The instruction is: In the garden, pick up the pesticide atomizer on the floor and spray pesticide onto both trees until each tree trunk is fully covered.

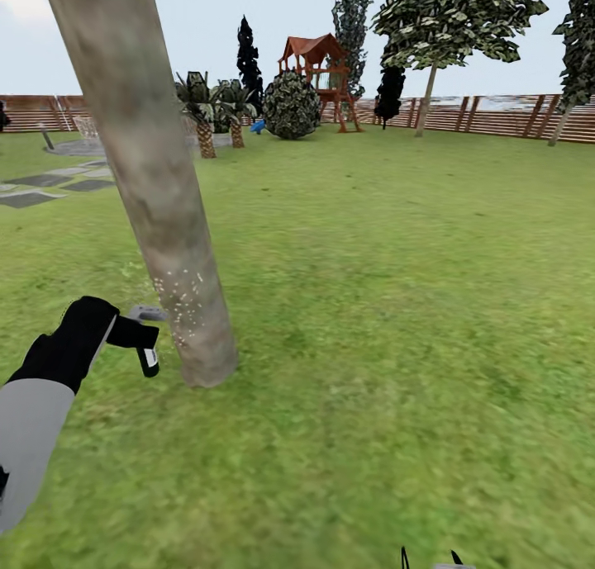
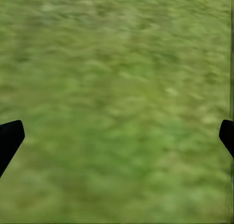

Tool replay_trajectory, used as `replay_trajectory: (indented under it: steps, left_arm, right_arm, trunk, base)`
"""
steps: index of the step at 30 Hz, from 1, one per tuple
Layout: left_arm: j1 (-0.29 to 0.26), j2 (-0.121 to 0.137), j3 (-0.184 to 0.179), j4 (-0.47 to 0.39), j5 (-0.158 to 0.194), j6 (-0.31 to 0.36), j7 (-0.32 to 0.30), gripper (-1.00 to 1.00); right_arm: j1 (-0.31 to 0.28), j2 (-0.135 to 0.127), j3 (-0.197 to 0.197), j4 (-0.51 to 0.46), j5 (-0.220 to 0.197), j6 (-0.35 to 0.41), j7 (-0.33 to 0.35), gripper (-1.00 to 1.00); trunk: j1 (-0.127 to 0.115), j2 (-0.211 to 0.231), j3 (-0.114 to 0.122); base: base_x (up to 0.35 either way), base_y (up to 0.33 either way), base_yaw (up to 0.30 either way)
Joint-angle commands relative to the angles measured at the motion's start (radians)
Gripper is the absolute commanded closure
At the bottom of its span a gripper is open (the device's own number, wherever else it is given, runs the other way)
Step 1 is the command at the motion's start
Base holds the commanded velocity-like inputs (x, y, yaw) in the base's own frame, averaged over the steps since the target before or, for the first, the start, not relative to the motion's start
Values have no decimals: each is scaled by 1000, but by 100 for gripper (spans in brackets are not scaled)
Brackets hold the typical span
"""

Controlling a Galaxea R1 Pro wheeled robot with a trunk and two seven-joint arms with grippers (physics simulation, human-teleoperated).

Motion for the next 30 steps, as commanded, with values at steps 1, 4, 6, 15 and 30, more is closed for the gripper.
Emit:
replay_trajectory:
  steps: [1, 4, 6, 15, 30]
  left_arm:
    - [6, 1, 1, 2, 0, 0, 0, 100]
    - [12, 0, 0, 3, 1, 0, 0, 100]
    - [23, 0, 1, 30, 1, -2, 0, 100]
    - [93, -95, 5, 144, -5, -36, 89, 100]
    - [264, -112, 247, 323, 7, -303, 281, 100]
  right_arm:
    - [0, 0, 0, 0, 0, 0, 0, -100]
    - [0, 0, 0, 0, 0, 0, 0, -100]
    - [0, 0, 0, 0, 0, 0, 0, -100]
    - [0, 0, 0, 1, 0, 0, 0, -100]
    - [0, 0, 0, 0, 0, 0, 0, -100]
  trunk:
    - [0, 0, 0]
    - [0, 0, 0]
    - [0, 0, 0]
    - [0, 0, 0]
    - [0, 0, -2]
  base:
    - [-160, -243, 0]
    - [-182, -237, 0]
    - [-134, -246, 0]
    - [4, -256, 0]
    - [167, -124, 99]
